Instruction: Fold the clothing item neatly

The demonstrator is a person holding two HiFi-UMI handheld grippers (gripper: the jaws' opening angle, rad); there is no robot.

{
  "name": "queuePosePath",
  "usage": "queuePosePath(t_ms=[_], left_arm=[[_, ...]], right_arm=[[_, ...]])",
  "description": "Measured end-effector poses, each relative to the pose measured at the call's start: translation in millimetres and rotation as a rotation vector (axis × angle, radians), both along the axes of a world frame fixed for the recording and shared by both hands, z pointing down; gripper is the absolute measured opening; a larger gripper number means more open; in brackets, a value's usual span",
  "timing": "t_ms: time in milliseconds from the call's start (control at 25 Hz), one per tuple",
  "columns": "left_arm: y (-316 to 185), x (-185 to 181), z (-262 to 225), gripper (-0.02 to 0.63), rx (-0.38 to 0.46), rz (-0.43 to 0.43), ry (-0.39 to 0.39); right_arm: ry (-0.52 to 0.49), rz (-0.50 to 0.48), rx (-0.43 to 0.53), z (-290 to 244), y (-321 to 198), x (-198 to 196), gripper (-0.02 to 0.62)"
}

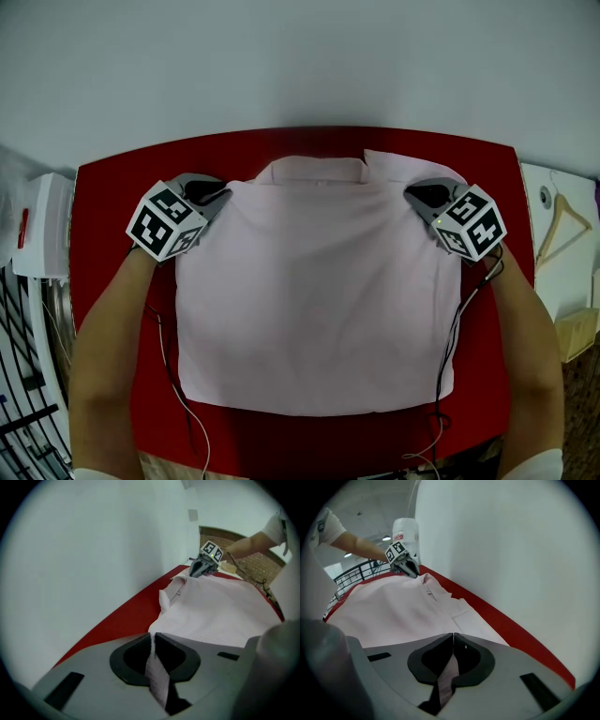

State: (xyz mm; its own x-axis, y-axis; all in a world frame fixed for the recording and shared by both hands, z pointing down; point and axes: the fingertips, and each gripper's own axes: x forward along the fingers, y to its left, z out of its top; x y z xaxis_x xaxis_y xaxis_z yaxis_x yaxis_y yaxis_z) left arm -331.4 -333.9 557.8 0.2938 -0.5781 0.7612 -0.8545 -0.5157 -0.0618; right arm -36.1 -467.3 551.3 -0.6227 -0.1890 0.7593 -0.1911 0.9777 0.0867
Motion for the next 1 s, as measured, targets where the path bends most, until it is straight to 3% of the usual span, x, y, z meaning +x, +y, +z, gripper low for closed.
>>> queuePosePath(t_ms=[80,440,520,640,800,1000], left_arm=[[-1,-3,-2,0.027,0.013,-0.022,-0.025],[-2,-11,-5,0.02,0.067,-0.139,-0.03],[-2,-12,-7,0.031,0.07,-0.153,-0.016],[1,-17,-20,0.102,0.095,-0.172,0.0],[16,-20,-43,0.106,0.132,-0.21,0.047],[52,-21,-24,0.081,0.039,-0.211,-0.015]], right_arm=[[0.009,-0.002,0.029,-2,-2,-2,0.015],[0.024,0.15,0.14,-5,-32,20,0.014],[0.021,0.186,0.173,-9,-35,24,0.015],[-0.017,0.217,0.196,-25,-31,26,0.015],[-0.04,0.236,0.175,-39,-12,32,0.015],[0.057,0.303,0.165,-22,-5,64,0.014]])
